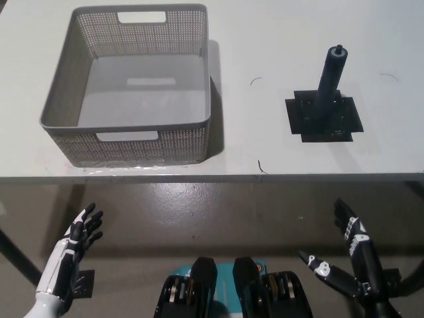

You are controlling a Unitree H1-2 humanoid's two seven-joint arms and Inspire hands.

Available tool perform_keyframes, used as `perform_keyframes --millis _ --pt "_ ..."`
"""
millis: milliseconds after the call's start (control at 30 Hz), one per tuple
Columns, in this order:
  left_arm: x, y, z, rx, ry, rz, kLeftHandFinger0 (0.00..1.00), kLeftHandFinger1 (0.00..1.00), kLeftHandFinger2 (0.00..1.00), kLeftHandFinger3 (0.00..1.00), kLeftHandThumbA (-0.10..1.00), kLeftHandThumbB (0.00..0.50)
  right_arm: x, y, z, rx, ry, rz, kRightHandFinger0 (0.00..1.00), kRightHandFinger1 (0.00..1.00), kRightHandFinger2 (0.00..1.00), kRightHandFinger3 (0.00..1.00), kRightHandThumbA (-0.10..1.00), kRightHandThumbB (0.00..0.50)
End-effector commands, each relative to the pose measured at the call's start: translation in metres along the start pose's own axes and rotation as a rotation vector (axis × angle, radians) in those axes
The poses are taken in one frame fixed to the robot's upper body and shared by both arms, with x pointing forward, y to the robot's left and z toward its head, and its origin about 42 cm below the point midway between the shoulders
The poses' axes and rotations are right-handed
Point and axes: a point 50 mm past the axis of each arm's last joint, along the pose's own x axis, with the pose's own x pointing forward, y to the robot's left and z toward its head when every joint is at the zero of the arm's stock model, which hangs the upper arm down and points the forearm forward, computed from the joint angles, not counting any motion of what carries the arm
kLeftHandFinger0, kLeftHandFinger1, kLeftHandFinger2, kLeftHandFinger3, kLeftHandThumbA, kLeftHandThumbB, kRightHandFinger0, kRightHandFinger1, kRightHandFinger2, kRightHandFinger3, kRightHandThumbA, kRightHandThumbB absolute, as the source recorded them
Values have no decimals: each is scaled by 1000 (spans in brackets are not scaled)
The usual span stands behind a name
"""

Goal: Use the right hand to pick up a electric screw driver and put it into a container on the left side

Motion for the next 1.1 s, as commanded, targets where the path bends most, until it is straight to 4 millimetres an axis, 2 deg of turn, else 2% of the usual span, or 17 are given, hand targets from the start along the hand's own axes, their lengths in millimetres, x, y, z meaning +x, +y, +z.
perform_keyframes --millis 0,167,233,300,467,600,700,800,1000,1067 --pt "-6 10 10 19 -55 7 1000 1000 1000 1000 1000 151 18 -5 35 -64 -188 -66 1000 1000 1000 1000 1000 354" --pt "-11 12 8 31 -48 14 1000 1000 1000 1000 1000 156 45 -8 54 -52 -234 -85 1000 1000 1000 1000 994 413" --pt "-11 12 7 31 -48 11 1000 1000 1000 1000 1000 156 58 -10 63 -38 -260 -111 1000 1000 1000 1000 970 393" --pt "-12 11 7 30 -47 10 1000 1000 1000 1000 1000 157 70 -13 70 -28 -289 -146 1000 1000 1000 1000 944 400" --pt "-13 12 4 27 -35 11 1000 1000 1000 1000 1000 177 100 -19 87 -24 -293 -167 1000 1000 1000 1000 1000 417" --pt "-14 12 5 20 -36 17 1000 1000 1000 1000 1000 186 124 -25 99 4 -299 -167 1000 1000 1000 1000 994 372" --pt "-15 13 4 17 -32 19 1000 1000 1000 1000 1000 192 136 -29 102 9 -293 -171 1000 1000 1000 1000 992 376" --pt "-15 13 4 13 -29 23 1000 1000 1000 1000 1000 198 151 -35 105 18 -271 -178 1000 1000 1000 1000 1000 411" --pt "-16 12 2 -1 -31 25 1000 1000 1000 1000 1000 195 181 -43 104 13 -243 -199 1000 1000 1000 1000 1000 412" --pt "-16 11 2 -7 -30 24 1000 1000 1000 1000 1000 201 192 -46 101 16 -229 -204 1000 1000 1000 1000 995 391"
